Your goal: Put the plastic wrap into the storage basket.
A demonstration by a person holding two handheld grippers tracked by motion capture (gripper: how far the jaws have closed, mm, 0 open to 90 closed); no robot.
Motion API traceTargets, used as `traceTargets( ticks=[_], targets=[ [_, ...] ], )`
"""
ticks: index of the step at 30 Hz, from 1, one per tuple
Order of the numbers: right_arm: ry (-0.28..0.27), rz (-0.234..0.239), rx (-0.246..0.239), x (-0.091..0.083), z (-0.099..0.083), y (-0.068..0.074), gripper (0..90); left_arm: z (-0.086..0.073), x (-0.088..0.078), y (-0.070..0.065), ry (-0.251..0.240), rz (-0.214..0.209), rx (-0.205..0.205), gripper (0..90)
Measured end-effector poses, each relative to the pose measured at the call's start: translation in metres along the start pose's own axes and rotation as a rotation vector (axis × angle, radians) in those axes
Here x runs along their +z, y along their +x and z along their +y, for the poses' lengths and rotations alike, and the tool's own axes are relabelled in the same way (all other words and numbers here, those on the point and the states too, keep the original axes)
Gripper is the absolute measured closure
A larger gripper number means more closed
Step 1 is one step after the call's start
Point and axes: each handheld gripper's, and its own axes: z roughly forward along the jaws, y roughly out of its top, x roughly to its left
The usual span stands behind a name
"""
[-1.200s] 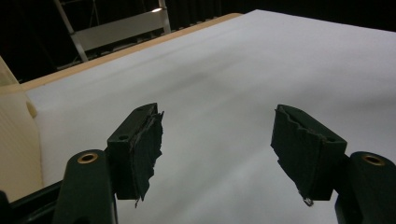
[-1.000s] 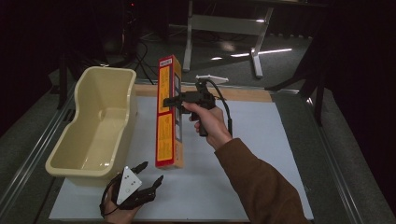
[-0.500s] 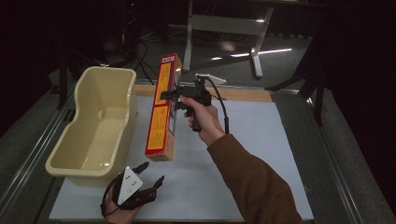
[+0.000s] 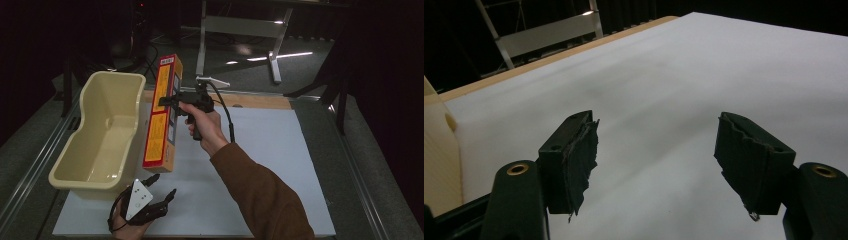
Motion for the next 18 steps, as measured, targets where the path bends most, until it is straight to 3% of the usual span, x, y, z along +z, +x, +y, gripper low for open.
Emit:
traceTargets(
  ticks=[18],
  targets=[
    [-0.007, -0.003, 0.0, 0.034, 0.006, 0.01, 38.9, 0.0, -0.001, -0.002, -0.016, -0.007, -0.002, 32.6]
  ],
)
